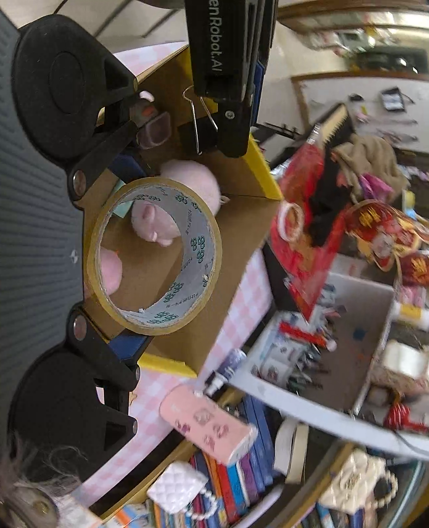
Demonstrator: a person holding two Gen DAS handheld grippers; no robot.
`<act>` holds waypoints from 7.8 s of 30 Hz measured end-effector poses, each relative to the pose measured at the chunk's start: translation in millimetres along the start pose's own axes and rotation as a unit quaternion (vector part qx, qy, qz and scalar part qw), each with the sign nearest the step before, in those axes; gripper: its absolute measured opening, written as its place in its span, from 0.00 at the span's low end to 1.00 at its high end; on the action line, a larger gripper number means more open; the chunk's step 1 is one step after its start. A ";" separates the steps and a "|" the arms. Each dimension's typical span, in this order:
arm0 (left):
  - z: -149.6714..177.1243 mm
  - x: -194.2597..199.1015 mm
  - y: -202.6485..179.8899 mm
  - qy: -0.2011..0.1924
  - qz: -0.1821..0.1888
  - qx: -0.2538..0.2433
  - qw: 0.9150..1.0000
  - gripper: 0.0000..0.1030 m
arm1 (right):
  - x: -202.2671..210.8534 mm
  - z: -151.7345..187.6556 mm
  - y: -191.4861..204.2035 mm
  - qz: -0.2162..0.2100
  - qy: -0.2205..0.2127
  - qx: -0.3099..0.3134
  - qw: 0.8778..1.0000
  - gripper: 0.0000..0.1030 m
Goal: Organize objects
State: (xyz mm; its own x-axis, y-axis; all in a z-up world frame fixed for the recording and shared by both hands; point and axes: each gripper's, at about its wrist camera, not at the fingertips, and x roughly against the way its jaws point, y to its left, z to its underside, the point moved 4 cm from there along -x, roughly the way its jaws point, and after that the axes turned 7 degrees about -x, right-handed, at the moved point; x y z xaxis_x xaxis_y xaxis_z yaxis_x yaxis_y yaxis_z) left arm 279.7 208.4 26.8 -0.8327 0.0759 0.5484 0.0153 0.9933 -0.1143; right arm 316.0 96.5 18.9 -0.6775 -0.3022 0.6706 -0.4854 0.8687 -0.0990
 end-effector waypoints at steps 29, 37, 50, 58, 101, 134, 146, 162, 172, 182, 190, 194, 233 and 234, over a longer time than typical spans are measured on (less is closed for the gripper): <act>19.5 -30.0 -7.1 0.065 -0.030 0.008 0.997 0.27 | -34.5 9.2 -2.9 -0.064 0.072 -0.009 0.995 0.87; 9.4 -4.7 -13.3 0.030 -0.027 -0.011 0.999 0.29 | -10.0 9.3 6.1 -0.051 0.034 0.012 0.998 0.88; 1.9 76.2 -22.8 -0.053 -0.028 -0.040 0.997 0.48 | 68.2 14.2 5.5 -0.011 -0.053 -0.056 0.997 0.87; 31.2 124.9 -27.9 -0.078 -0.042 -0.055 0.995 0.75 | 109.9 49.0 13.4 0.030 -0.081 -0.108 0.990 0.87; 144.2 157.4 -116.7 -0.018 0.104 -0.135 0.985 0.83 | 227.1 243.9 13.5 0.272 -0.027 -0.318 0.908 0.85; 97.0 -17.8 -275.2 0.046 0.070 -0.172 0.982 0.82 | 140.5 239.6 -222.7 0.215 -0.001 -0.333 0.918 0.82; 96.6 -109.8 -305.6 0.084 0.066 -0.202 0.974 0.73 | 80.2 208.0 -283.4 0.183 -0.006 -0.309 0.933 0.82; 101.1 -76.8 -281.0 0.087 0.076 -0.160 0.980 0.44 | 22.9 178.1 -290.4 0.127 0.009 -0.266 0.956 0.78; 101.6 -18.4 -247.2 0.071 0.059 -0.081 0.992 0.44 | -8.5 182.2 -291.5 0.122 0.038 -0.258 0.958 0.48; 114.7 12.4 -232.7 0.063 0.078 -0.052 0.994 0.44 | 51.9 194.0 -270.0 0.124 0.017 -0.270 0.955 0.48; 130.9 46.8 -193.8 0.060 0.083 -0.051 0.993 0.44 | 105.6 206.6 -218.1 0.120 0.018 -0.294 0.948 0.48; 136.5 63.0 -163.1 0.061 0.073 -0.050 0.994 0.44 | 127.3 207.9 -177.4 0.112 0.017 -0.304 0.946 0.48; 104.3 154.3 -7.0 -0.039 0.030 -0.037 0.998 0.43 | 154.8 144.6 60.1 0.067 -0.023 -0.219 0.973 0.48; 95.4 151.8 -7.9 -0.047 0.030 -0.037 0.998 0.43 | 153.3 136.8 55.5 0.068 -0.031 -0.217 0.973 0.48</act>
State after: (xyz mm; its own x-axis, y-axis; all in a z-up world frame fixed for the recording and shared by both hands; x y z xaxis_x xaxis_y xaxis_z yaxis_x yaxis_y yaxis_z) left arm 100.3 203.8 31.9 -0.8771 0.1303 0.4623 0.1046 0.9912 -0.0810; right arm 109.6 44.8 15.6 -0.7574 -0.1840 0.6265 -0.1181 0.9823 0.1457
